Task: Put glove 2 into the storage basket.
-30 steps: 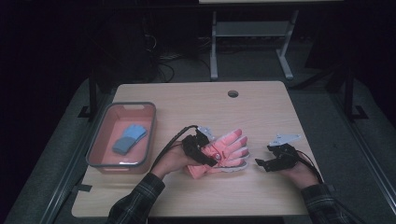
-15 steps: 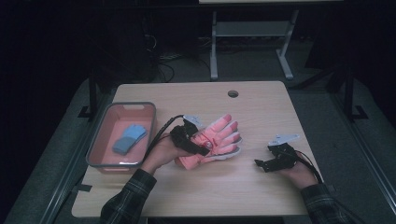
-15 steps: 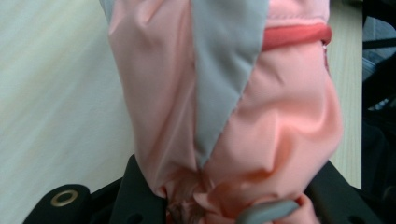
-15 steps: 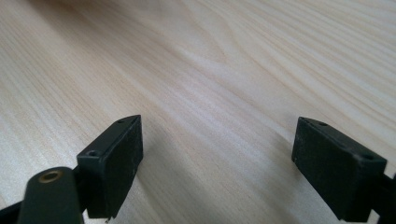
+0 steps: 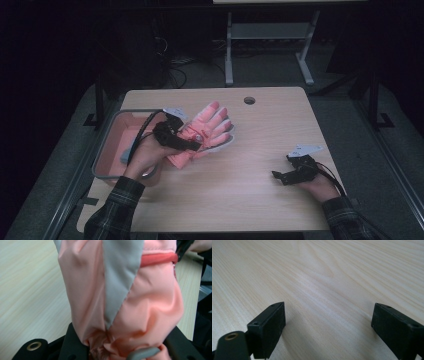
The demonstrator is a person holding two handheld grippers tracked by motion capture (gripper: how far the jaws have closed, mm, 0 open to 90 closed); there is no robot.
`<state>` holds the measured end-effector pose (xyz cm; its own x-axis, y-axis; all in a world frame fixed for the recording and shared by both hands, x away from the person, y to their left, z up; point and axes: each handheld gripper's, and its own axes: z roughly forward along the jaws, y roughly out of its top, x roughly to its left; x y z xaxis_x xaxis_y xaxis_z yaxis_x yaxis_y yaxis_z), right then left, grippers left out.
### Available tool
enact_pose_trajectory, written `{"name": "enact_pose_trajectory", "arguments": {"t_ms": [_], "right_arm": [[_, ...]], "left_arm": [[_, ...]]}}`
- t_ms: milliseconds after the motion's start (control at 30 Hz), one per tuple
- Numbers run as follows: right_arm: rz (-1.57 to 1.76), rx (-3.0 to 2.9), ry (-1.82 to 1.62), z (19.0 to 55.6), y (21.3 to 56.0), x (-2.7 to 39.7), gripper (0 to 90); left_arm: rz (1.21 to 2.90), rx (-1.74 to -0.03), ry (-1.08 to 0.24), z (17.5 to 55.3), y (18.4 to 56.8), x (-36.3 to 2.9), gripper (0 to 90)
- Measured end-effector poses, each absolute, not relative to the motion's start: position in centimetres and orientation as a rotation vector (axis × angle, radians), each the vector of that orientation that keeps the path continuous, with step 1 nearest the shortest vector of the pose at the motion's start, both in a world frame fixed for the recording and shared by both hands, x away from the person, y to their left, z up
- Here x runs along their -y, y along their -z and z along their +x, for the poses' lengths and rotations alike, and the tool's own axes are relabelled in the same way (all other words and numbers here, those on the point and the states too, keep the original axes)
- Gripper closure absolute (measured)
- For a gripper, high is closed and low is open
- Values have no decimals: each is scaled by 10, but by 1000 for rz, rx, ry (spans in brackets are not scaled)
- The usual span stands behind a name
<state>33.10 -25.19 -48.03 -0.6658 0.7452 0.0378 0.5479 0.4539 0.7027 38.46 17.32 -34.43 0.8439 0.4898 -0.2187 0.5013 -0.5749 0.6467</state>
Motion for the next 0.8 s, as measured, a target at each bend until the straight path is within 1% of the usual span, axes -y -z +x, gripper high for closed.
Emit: {"name": "enact_pose_trajectory", "arguments": {"t_ms": [433, 567, 800], "right_arm": [[1104, -2418, -1046, 331, 482, 252, 99], [1104, -2418, -1046, 331, 482, 252, 99], [1104, -2418, -1047, 331, 482, 252, 99]], "left_arm": [[2172, -941, -101, 379, 324, -259, 598], [2135, -1002, -122, 375, 325, -285, 596], [2082, -1101, -143, 369, 333, -319, 594]]}}
